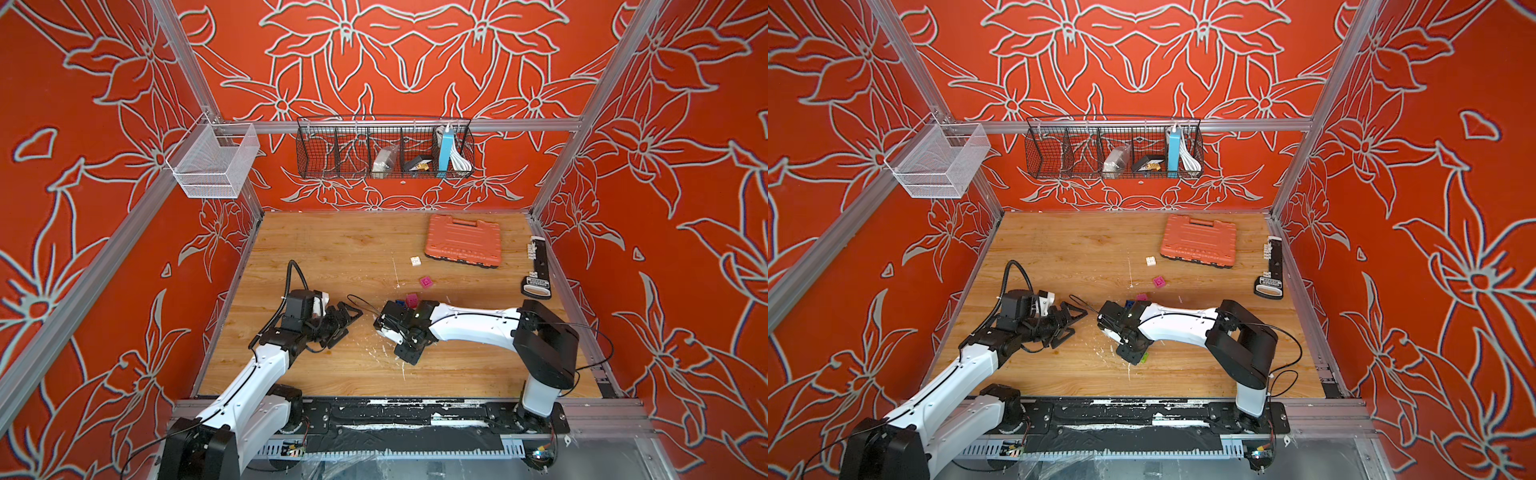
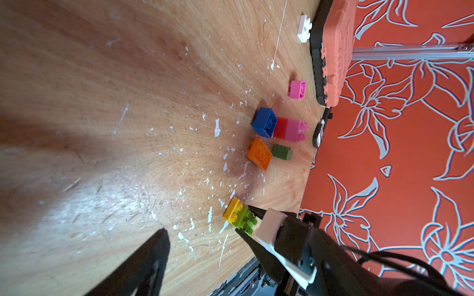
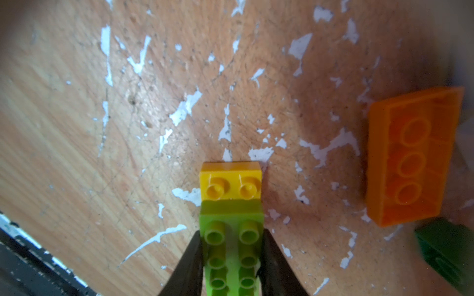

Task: Assemble the letter r with lego
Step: Assemble the lego brick with the lego brick.

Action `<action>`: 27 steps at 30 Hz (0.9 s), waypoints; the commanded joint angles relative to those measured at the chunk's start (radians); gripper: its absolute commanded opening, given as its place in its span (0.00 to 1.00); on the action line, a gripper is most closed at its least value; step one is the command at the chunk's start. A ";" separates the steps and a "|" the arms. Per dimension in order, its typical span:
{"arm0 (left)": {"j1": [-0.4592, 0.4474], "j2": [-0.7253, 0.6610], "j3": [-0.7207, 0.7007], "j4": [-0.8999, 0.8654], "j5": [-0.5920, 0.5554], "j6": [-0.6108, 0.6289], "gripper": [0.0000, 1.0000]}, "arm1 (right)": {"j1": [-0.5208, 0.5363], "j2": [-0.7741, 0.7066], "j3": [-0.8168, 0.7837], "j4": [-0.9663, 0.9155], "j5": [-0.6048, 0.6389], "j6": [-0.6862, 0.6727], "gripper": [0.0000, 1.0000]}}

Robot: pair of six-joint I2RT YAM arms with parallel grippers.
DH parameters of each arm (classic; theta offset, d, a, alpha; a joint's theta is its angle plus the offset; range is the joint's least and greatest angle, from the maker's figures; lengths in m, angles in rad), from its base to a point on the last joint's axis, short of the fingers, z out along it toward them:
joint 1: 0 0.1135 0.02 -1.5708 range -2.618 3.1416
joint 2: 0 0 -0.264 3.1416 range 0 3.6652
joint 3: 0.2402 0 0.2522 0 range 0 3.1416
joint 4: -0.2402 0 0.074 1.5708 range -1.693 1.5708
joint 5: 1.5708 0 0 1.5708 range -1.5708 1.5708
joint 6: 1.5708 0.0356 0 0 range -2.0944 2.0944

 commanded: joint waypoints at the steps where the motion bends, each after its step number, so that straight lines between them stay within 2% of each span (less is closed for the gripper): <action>1: 0.006 0.009 -0.009 -0.009 0.004 0.021 0.87 | 0.012 0.059 -0.006 -0.046 -0.011 -0.062 0.00; 13: 0.006 0.004 -0.011 -0.032 -0.017 0.039 0.88 | 0.014 0.090 -0.011 -0.026 -0.030 -0.080 0.00; 16: 0.007 -0.008 -0.011 -0.042 -0.022 0.042 0.91 | 0.014 0.066 -0.006 -0.022 -0.030 -0.068 0.01; 19: 0.006 -0.025 -0.010 -0.059 -0.037 0.043 0.98 | 0.011 0.023 -0.005 -0.005 -0.019 -0.043 0.44; 20: 0.006 -0.031 -0.008 -0.066 -0.040 0.045 0.99 | 0.011 0.008 -0.005 0.000 -0.020 -0.037 0.55; 23: 0.006 -0.047 -0.001 -0.090 -0.047 0.053 0.99 | 0.009 -0.047 -0.005 0.018 -0.021 -0.025 0.68; 27: 0.005 -0.056 0.011 -0.116 -0.055 0.075 0.99 | 0.006 -0.149 -0.053 0.074 -0.021 -0.027 0.74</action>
